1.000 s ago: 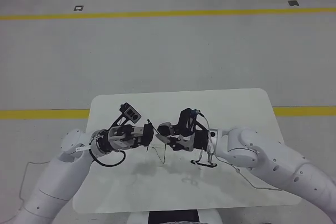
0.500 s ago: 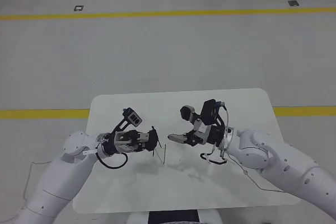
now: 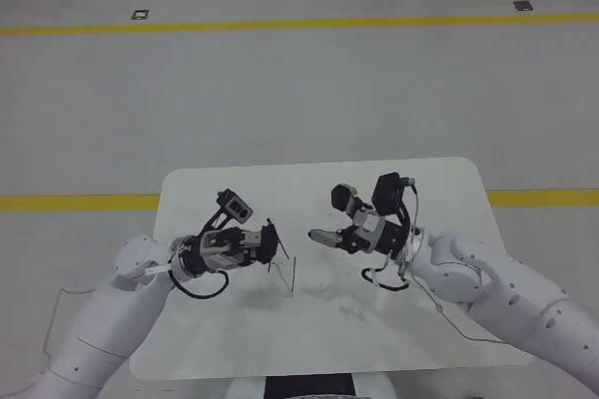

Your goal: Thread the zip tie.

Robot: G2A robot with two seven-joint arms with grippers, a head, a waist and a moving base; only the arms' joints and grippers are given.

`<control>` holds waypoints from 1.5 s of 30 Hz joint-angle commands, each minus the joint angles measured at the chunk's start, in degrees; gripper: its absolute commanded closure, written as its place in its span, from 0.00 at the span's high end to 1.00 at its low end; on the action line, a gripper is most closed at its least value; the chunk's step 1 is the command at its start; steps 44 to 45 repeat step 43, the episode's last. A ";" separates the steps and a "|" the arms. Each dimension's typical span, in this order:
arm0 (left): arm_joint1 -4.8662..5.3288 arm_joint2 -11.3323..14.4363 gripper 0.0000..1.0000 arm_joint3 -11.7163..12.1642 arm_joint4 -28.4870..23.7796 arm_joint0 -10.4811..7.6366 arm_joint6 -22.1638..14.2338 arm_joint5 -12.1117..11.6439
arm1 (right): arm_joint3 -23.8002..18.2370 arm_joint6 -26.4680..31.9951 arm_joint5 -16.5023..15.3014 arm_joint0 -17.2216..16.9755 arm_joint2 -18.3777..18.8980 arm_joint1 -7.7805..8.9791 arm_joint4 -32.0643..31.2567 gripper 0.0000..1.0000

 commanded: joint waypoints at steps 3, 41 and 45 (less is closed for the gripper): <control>-0.67 0.51 0.00 1.15 -6.50 -0.35 -3.74 -3.16 | 0.68 -3.59 0.00 -2.38 1.44 0.52 3.75 1.00; -3.24 6.78 0.00 5.78 -15.87 -3.81 -9.88 -6.50 | -1.83 -11.65 0.00 -8.24 5.89 0.88 18.75 1.00; -3.24 6.78 0.00 5.78 -15.87 -3.81 -9.88 -6.50 | -1.83 -11.65 0.00 -8.24 5.89 0.88 18.75 1.00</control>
